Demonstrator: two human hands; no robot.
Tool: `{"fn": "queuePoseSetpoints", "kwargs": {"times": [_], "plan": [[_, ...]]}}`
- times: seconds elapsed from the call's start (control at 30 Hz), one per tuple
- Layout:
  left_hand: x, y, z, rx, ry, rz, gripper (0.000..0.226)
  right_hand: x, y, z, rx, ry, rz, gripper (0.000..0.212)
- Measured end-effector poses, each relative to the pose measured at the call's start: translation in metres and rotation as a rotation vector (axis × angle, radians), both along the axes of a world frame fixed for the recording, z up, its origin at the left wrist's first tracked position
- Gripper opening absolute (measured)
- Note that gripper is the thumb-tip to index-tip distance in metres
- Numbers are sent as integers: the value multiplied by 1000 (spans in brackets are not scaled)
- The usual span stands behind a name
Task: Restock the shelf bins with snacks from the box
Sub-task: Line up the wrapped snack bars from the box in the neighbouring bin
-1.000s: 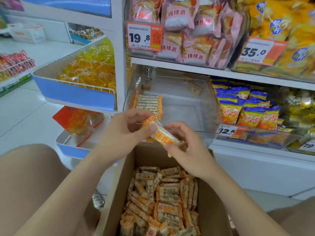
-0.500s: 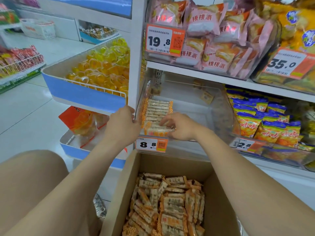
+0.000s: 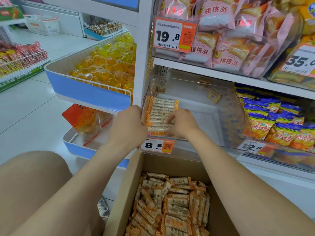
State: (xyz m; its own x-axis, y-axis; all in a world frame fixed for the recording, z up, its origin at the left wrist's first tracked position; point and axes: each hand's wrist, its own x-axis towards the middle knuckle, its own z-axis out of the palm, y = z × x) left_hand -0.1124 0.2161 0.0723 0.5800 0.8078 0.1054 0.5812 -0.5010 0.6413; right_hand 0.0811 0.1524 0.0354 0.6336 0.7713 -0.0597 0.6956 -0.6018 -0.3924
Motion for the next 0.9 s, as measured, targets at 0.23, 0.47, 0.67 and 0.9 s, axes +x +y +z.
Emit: {"fn": "queuePoseSetpoints", "kwargs": {"times": [0.23,0.47,0.67,0.9], "plan": [[0,-2,3,1,-8,-8,27,4,-9,11,-6,93,-18,52],[1,-3,1,15,2,-2,28,-1,-12,11,-9,115,-36,42],[1,-2,0,24,1,-11,29,-4,-10,11,-65,185,-79,56],[1,-3,1,29,9,-9,29,-8,-4,13,-39,205,-111,104]]}}
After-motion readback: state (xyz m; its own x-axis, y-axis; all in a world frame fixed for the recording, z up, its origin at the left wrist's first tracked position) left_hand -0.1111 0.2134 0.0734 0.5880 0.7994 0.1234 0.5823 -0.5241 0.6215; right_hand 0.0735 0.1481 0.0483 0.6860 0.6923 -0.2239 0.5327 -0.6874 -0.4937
